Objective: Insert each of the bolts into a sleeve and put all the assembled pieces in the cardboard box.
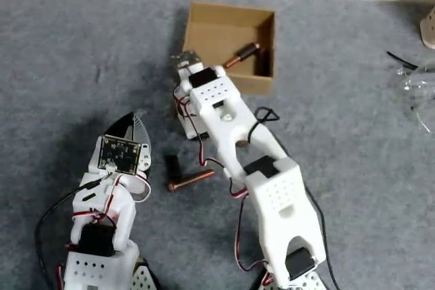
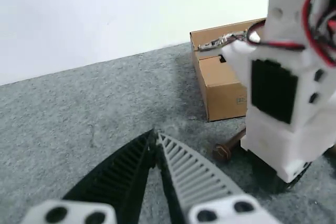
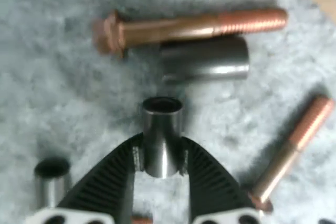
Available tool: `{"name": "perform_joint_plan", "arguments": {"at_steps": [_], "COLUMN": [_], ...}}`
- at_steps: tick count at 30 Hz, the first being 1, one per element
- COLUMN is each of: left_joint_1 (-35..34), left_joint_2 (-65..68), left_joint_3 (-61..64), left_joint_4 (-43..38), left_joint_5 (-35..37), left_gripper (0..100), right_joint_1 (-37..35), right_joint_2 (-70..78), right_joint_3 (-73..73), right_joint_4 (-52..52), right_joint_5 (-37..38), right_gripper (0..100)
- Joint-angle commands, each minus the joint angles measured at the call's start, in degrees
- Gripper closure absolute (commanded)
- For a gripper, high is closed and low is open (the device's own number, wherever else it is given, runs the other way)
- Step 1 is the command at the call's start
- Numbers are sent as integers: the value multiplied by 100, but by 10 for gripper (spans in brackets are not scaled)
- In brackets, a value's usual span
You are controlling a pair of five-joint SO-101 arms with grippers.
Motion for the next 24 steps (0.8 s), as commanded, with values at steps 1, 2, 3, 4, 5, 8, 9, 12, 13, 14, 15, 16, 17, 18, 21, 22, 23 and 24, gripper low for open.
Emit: {"name": "perform_joint_plan", "arguments": {"at_steps": [1, 2, 3, 4, 5, 8, 9, 12, 13, 14, 15, 16, 17, 18, 21, 22, 23, 24], "left_joint_1": [-57, -57, -57, -57, -57, -57, -57, -57, -57, -57, -48, -48, -40, -40, -40, -40, -31, -31], "left_joint_2": [-66, -66, -66, -66, -66, -66, -66, -57, -57, -57, -57, -48, -48, -48, -48, -48, -48, -48], "left_joint_3": [119, 119, 119, 119, 119, 119, 119, 119, 119, 119, 119, 119, 119, 119, 119, 119, 119, 119], "left_joint_4": [-132, -132, -132, -132, -132, -132, -132, -132, -132, -132, -132, -132, -132, -132, -132, -132, -132, -132], "left_joint_5": [26, 26, 26, 26, 26, 26, 26, 26, 26, 26, 26, 26, 26, 26, 26, 26, 26, 26], "left_gripper": [989, 989, 989, 989, 989, 989, 989, 989, 989, 989, 989, 989, 989, 989, 989, 989, 989, 989], "right_joint_1": [40, 40, 40, 48, 48, 48, 48, 163, 233, 356, 505, 646, 796, 936, 1270, 1367, 1455, 1525], "right_joint_2": [-1059, -1279, -1499, -1745, -2000, -2826, -3125, -4031, -4330, -4611, -4910, -5182, -5473, -5763, -6659, -6949, -7240, -7556], "right_joint_3": [347, 549, 769, 989, 1209, 1965, 2229, 3046, 3327, 3600, 3890, 4171, 4453, 4743, 5640, 5938, 6237, 6527], "right_joint_4": [101, 84, 4, -66, -163, -470, -576, -936, -1068, -1191, -1297, -1420, -1543, -1648, -2009, -2123, -2229, -2334], "right_joint_5": [70, 70, 70, 70, 70, 105, 114, 114, 114, 114, 114, 114, 114, 114, 114, 114, 114, 114], "right_gripper": [995, 995, 995, 995, 995, 995, 995, 995, 995, 995, 995, 995, 995, 995, 995, 995, 995, 995]}}
